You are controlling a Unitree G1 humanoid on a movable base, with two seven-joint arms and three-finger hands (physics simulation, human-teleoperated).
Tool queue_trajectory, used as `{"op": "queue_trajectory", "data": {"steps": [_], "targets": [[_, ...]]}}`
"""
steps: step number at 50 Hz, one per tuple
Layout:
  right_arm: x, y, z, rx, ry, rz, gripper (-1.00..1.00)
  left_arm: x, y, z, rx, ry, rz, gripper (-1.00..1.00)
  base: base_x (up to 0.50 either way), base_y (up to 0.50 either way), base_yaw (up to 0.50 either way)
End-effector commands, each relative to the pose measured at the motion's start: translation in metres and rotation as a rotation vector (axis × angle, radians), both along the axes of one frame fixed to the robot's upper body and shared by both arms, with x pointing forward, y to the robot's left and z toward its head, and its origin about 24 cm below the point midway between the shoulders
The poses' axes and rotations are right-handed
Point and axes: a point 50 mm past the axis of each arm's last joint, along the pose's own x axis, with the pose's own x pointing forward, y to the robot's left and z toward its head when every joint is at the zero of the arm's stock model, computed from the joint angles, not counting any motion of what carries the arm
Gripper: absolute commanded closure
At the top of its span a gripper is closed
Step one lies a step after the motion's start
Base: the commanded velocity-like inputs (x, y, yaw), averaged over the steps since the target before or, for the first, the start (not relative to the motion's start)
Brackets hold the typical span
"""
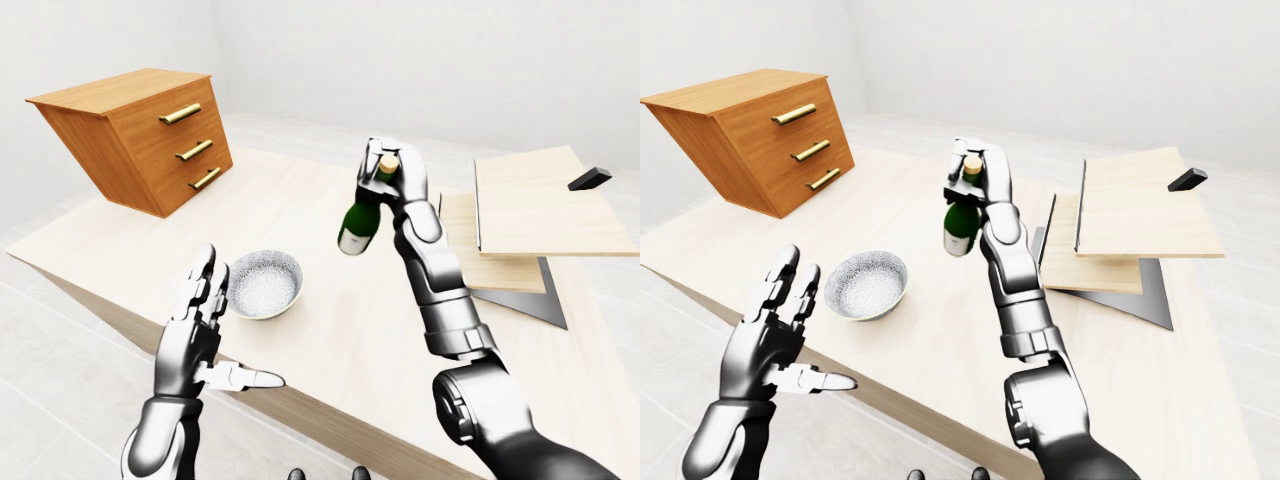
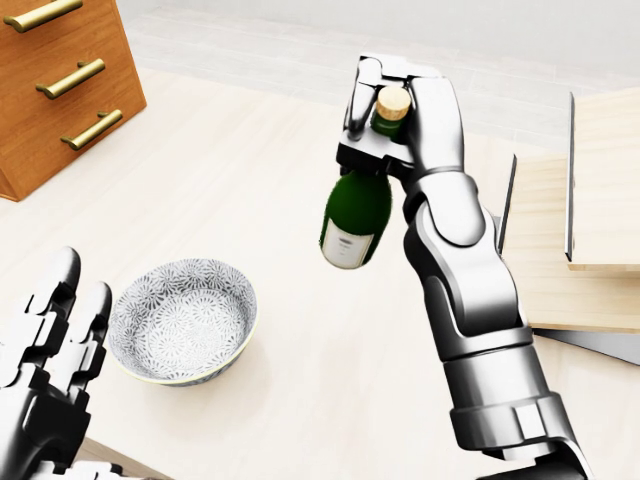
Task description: Put the wine bottle on the wine rack.
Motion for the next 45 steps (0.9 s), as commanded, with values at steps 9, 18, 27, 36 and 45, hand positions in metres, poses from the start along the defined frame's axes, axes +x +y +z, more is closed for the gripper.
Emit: {"op": "queue_trajectory", "data": {"steps": [9,18,27,36,45], "targets": [[-0.016,-0.062,0.089,0.117,-0.302,-0.031,1.0,0.002,-0.001,-0.002,-0.011,0.008,-0.001,-1.0,0.0,0.0,0.0],[-0.006,-0.089,0.092,0.282,-0.256,-0.069,1.0,0.003,-0.002,-0.001,-0.012,0.003,0.0,-1.0,0.0,0.0,0.0],[-0.012,-0.108,0.101,0.444,-0.28,-0.074,1.0,0.004,-0.001,-0.003,-0.016,0.011,-0.001,-1.0,0.0,0.0,0.0],[-0.011,-0.112,0.109,0.423,-0.281,-0.071,1.0,0.002,-0.001,-0.002,-0.017,0.005,-0.002,-1.0,0.0,0.0,0.0],[-0.003,-0.149,0.142,0.331,-0.29,-0.085,1.0,0.007,-0.001,0.004,-0.015,-0.023,-0.01,-1.0,0.0,0.0,0.0]]}}
